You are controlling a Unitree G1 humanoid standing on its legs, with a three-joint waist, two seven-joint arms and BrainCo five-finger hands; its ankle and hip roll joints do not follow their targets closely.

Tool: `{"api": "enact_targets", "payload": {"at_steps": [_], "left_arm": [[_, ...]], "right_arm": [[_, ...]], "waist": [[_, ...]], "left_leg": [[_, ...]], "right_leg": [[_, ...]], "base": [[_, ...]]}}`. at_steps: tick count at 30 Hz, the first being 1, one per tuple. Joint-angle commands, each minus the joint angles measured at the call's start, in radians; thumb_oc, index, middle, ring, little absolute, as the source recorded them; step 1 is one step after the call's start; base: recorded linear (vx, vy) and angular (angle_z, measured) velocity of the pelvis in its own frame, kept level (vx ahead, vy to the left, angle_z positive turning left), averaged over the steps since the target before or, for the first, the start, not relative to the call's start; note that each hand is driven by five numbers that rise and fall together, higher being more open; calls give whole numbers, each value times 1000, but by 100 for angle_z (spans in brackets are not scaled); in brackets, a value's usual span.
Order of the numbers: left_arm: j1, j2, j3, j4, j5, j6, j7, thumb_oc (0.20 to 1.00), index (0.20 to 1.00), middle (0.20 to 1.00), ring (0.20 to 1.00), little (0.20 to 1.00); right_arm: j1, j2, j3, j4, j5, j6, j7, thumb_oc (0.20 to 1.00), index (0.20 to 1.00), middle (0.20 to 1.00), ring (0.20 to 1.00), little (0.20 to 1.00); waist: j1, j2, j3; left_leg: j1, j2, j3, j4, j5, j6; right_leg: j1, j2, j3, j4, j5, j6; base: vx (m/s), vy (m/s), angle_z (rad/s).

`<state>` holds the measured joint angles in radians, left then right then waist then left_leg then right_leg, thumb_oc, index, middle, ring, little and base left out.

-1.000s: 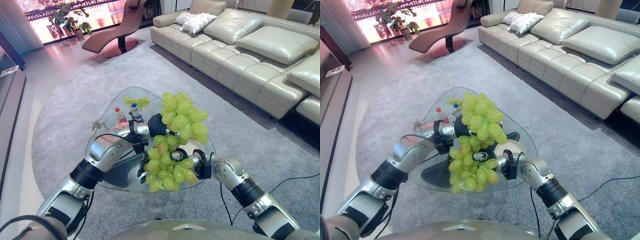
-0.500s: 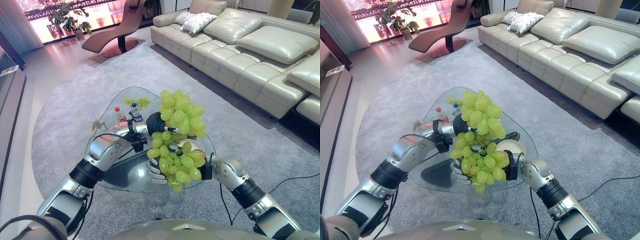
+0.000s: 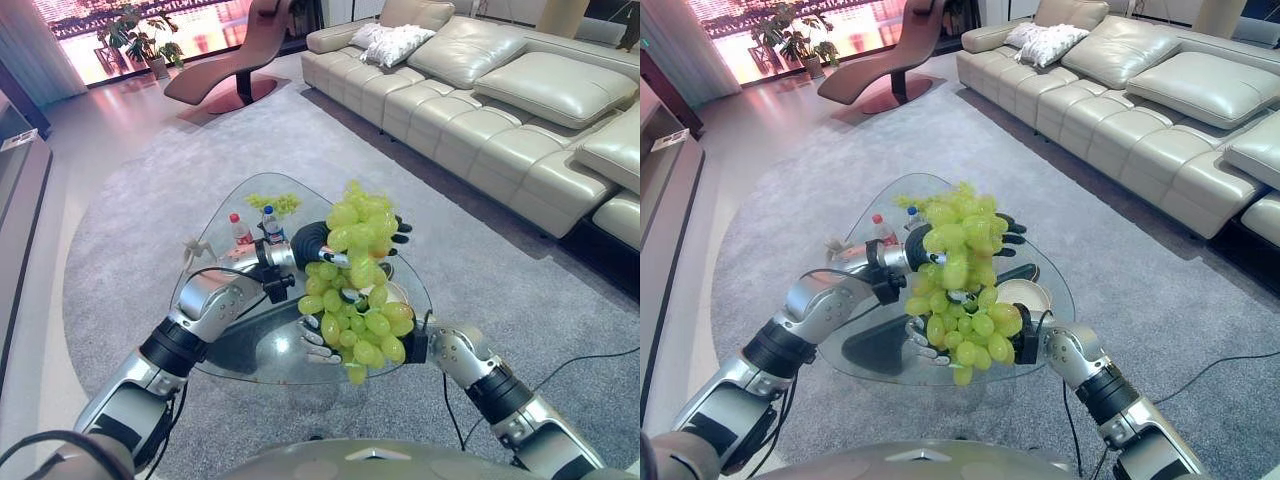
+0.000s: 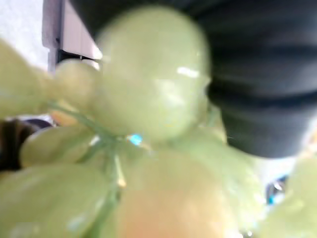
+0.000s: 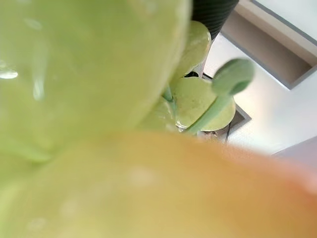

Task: Pick up fruits into the plate

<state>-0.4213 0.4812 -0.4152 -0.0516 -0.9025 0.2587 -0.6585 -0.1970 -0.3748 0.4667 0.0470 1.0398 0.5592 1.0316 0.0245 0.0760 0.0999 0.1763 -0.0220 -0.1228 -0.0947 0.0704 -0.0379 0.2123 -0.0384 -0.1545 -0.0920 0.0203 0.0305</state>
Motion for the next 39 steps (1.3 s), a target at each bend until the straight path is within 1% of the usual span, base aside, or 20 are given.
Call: {"api": "enact_targets", "payload": {"at_steps": [1,6,12,13,15,16,17,21,24,25,27,28,30,31,32,33,34,35,36,39], "left_arm": [[-20,19,93,79,46,-79,23,1000,1000,1000,1000,1000],[49,35,147,117,76,-91,43,1000,1000,1000,1000,1000],[201,44,252,185,143,-136,88,1000,1000,1000,1000,1000],[207,42,256,188,146,-138,94,1000,1000,1000,1000,1000],[248,39,283,211,161,-149,105,1000,1000,1000,1000,1000],[289,31,319,240,152,-148,116,1000,1000,1000,1000,1000],[299,27,327,248,155,-149,117,1000,1000,1000,1000,1000],[393,4,375,339,209,-172,166,1000,1000,1000,1000,1000],[450,-13,377,461,280,-199,206,1000,1000,1000,1000,1000],[464,-31,352,529,302,-217,240,1000,1000,1000,1000,1000],[447,-47,316,652,352,-254,298,1000,1000,1000,1000,1000],[437,-54,302,698,385,-257,331,1000,1000,1000,1000,1000],[411,-94,271,861,376,-276,397,1000,1000,1000,1000,1000],[405,-102,268,893,365,-273,420,1000,1000,1000,1000,1000],[402,-104,268,906,364,-281,420,1000,1000,1000,1000,1000],[388,-119,260,979,362,-292,451,1000,1000,1000,1000,1000],[384,-121,256,996,359,-302,460,1000,1000,1000,1000,1000],[372,-125,245,1030,371,-321,484,1000,1000,1000,1000,1000],[356,-126,230,1060,397,-340,498,1000,1000,1000,1000,1000],[335,-131,187,1077,400,-365,527,1000,1000,1000,1000,1000]], "right_arm": [[-4,44,-90,-22,81,-97,-5,200,200,200,200,200],[43,22,-146,4,71,-156,-10,200,200,200,200,200],[133,-17,-257,70,28,-257,-26,200,200,200,200,200],[136,-18,-262,74,25,-260,-28,200,200,200,200,200],[151,-23,-298,96,12,-282,-49,200,200,200,200,200],[166,-31,-336,121,-26,-316,-79,200,200,200,200,200],[170,-34,-346,131,-35,-327,-82,200,200,200,200,200],[190,-64,-422,178,-120,-398,-160,200,200,200,200,200],[188,-101,-470,209,-180,-454,-242,200,200,200,200,200],[170,-123,-479,212,-184,-473,-294,200,200,200,200,200],[131,-144,-484,244,-184,-499,-345,200,200,200,200,200],[114,-150,-484,260,-200,-514,-371,200,200,200,200,200],[46,-175,-455,300,-300,-576,-478,200,200,200,200,200],[26,-184,-443,308,-335,-593,-512,200,200,200,200,200],[20,-188,-440,312,-339,-599,-518,200,200,200,200,200],[-27,-212,-416,346,-412,-648,-586,200,200,200,200,200],[-45,-219,-408,354,-430,-661,-610,200,200,200,200,200],[-90,-239,-386,367,-486,-682,-672,200,200,200,200,200],[-134,-262,-370,381,-535,-693,-728,200,200,200,200,200],[-219,-317,-345,412,-602,-702,-807,200,200,200,200,200]], "waist": [[9,-44,-4],[12,-46,-3],[18,-53,7],[18,-53,8],[19,-55,12],[19,-57,16],[19,-57,18],[23,-61,43],[30,-62,67],[33,-61,84],[37,-59,107],[39,-58,116],[43,-54,157],[45,-54,171],[44,-54,176],[49,-55,214],[51,-56,227],[56,-56,260],[61,-54,292],[68,-44,351]], "left_leg": [[39,-21,118,19,-155,10],[39,-20,120,22,-155,13],[38,-17,116,24,-155,15],[38,-17,115,24,-154,15],[38,-16,114,25,-155,16],[39,-15,113,27,-154,16],[39,-15,112,28,-155,16],[29,-14,105,45,-157,16],[15,-15,98,58,-157,15],[-4,-15,95,73,-158,15],[-34,-16,90,94,-159,14],[-43,-17,87,99,-158,14],[-78,-22,73,119,-155,15],[-90,-23,69,125,-155,17],[-94,-24,68,128,-155,18],[-128,-27,58,142,-152,20],[-142,-27,55,147,-151,21],[-176,-30,44,162,-145,22],[-208,-32,30,174,-137,21],[-280,-37,7,205,-122,21]], "right_leg": [[-12,-41,15,5,-47,69],[-13,-43,13,5,-45,70],[-10,-45,5,5,-45,69],[-10,-45,4,6,-45,69],[-10,-45,1,9,-47,68],[-10,-45,-2,12,-49,66],[-9,-45,-3,14,-49,65],[-17,-46,-8,28,-52,58],[-32,-46,-10,45,-56,54],[-51,-47,-9,60,-59,52],[-82,-47,-10,84,-63,50],[-92,-47,-9,91,-63,49],[-127,-46,-4,119,-68,44],[-138,-47,-4,126,-71,42],[-143,-47,-5,130,-72,42],[-178,-44,-5,151,-75,36],[-191,-43,-6,160,-76,34],[-225,-41,-10,181,-79,29],[-256,-39,-18,202,-80,24],[-337,-38,-31,256,-82,15]], "base": [[35,14,0],[49,6,-1],[72,10,0],[48,5,2],[78,11,2],[100,13,1],[106,14,1],[79,15,3],[42,9,1],[-40,13,3],[-62,6,10],[-28,13,15],[-76,12,8],[-105,-1,3],[-183,-23,9],[-176,-27,17],[-277,-37,27],[-247,-25,28],[-267,-16,31],[-194,6,22]]}}
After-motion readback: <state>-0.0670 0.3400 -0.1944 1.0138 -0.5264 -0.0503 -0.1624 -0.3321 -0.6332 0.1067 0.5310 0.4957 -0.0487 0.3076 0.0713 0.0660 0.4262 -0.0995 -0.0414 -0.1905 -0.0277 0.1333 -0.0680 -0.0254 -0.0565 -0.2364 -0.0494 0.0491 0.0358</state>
